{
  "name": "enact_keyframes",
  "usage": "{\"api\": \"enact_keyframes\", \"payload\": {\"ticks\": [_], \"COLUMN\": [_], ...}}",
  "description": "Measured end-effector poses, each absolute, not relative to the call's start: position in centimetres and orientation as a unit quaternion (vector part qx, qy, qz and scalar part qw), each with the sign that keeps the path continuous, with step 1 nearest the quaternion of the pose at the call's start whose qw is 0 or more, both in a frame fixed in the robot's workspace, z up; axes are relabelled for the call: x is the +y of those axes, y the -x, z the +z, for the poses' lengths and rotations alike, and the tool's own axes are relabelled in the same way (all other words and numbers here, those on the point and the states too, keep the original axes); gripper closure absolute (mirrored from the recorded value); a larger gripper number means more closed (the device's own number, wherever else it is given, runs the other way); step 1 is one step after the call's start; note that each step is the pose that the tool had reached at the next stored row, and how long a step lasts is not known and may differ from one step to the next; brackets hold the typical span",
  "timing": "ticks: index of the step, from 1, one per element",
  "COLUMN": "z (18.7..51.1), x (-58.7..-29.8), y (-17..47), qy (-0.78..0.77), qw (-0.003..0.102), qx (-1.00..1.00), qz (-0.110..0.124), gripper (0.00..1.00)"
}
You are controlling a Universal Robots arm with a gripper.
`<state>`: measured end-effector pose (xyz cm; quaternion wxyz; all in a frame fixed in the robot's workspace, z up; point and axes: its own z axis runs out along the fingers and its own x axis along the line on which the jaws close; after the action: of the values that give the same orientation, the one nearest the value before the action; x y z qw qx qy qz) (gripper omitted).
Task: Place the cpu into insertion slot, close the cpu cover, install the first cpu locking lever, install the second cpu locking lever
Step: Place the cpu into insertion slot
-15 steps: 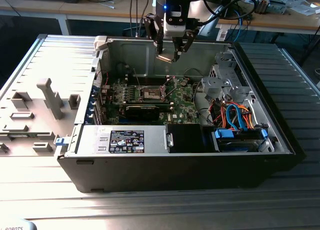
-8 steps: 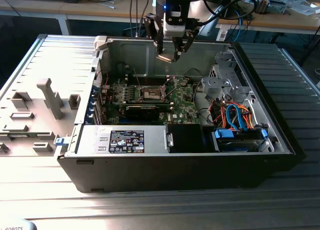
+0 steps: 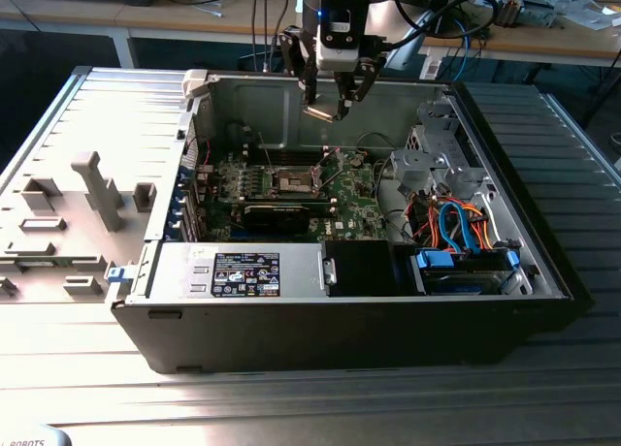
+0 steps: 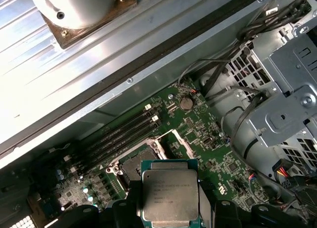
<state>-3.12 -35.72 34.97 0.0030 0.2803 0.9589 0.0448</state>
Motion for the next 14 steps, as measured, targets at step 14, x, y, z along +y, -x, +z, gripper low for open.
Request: {"api": "enact_keyframes", "payload": {"ticks": [14], "z": [34.97], "x": [-35.71], "y": [3.12], "qy": [-0.29], "qw": [0.003], "qx": [0.956], "qz": [0.045], "gripper": [0.45]}}
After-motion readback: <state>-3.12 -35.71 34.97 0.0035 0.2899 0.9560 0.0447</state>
